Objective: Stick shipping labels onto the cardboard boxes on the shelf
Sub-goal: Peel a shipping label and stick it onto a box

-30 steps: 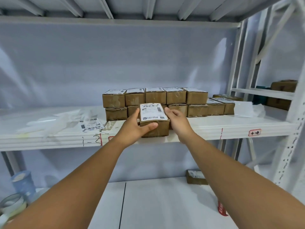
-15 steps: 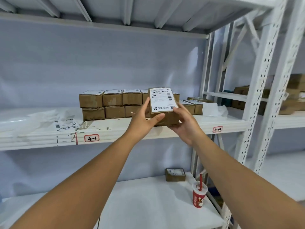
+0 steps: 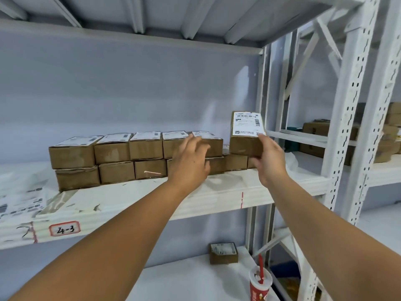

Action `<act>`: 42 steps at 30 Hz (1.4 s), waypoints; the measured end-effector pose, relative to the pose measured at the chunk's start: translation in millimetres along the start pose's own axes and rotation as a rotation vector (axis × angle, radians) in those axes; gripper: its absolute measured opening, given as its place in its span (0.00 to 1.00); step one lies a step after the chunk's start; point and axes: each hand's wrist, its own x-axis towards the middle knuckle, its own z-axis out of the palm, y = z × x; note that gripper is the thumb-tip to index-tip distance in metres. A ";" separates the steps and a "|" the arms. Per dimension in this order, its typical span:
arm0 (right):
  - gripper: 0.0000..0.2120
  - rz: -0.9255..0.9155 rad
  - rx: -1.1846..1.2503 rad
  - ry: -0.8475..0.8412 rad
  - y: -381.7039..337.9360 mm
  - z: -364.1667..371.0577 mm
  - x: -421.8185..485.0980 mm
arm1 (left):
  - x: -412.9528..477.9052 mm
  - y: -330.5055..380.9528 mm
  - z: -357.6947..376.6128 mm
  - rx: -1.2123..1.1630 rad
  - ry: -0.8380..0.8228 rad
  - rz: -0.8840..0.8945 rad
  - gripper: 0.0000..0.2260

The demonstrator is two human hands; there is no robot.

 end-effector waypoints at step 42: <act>0.13 -0.131 -1.286 -0.029 27.4 -24.5 197.8 | 49.6 1.5 95.6 0.334 0.131 0.693 0.19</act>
